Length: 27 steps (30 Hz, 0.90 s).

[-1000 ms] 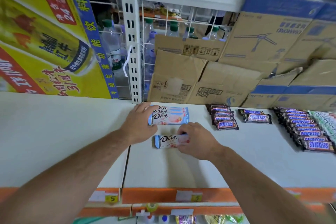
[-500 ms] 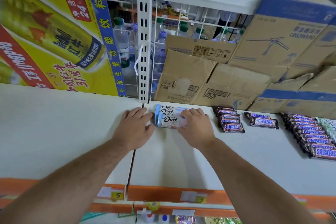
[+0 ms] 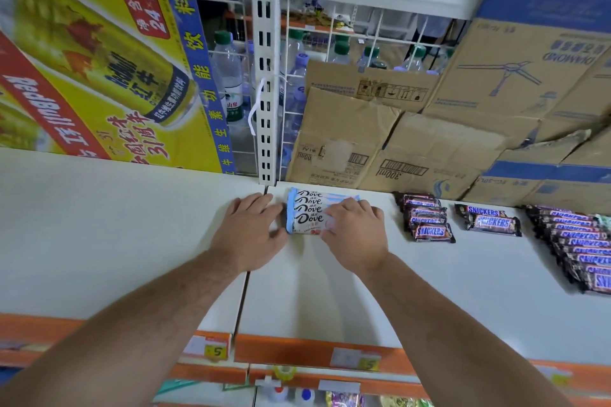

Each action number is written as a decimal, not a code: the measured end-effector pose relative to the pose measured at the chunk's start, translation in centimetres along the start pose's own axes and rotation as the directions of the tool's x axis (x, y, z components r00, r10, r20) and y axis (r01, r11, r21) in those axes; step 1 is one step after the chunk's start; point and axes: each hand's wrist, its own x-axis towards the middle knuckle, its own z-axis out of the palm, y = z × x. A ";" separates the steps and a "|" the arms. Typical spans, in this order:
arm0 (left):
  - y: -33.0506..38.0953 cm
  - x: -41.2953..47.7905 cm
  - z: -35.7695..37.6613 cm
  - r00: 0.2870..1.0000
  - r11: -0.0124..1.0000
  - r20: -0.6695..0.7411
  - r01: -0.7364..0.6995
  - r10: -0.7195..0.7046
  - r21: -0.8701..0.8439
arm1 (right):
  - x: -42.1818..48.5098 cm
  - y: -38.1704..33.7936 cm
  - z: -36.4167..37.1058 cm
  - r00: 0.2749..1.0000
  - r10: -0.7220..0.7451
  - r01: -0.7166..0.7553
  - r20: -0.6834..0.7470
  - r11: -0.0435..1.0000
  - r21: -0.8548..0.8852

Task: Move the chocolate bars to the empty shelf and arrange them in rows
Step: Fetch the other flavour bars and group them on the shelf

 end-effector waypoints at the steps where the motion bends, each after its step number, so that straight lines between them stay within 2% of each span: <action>1: 0.0 0.0 0.0 1.000 1.000 0.003 0.001 -0.001 0.005 | 0.1 0.0 -0.1 1.000 -0.002 0.002 0.008 1.000 -0.010; 7: 0.4 -0.1 -0.2 1.000 1.000 0.015 0.004 -0.004 0.003 | 1.0 -0.5 -0.7 0.996 0.035 -0.029 0.077 0.997 -0.070; 16: 0.4 -0.2 -0.5 1.000 1.000 0.018 0.009 -0.010 0.028 | 0.0 -0.7 -0.9 0.998 0.002 0.004 0.065 0.997 -0.079; 19: 0.7 -0.2 -0.7 0.999 0.999 0.032 0.019 -0.020 0.029 | -1.1 -0.7 -1.0 0.999 -0.049 0.051 0.021 0.993 -0.109; 23: 1.3 -0.2 -0.8 0.995 0.998 0.075 0.058 -0.060 0.026 | -2.9 -0.7 -0.7 0.988 -0.126 0.131 0.091 0.990 -0.047; 27: 1.9 -0.8 -1.6 0.991 0.991 0.034 0.132 -0.133 0.026 | -3.1 -1.4 -0.6 0.974 -0.204 0.205 0.096 0.979 -0.001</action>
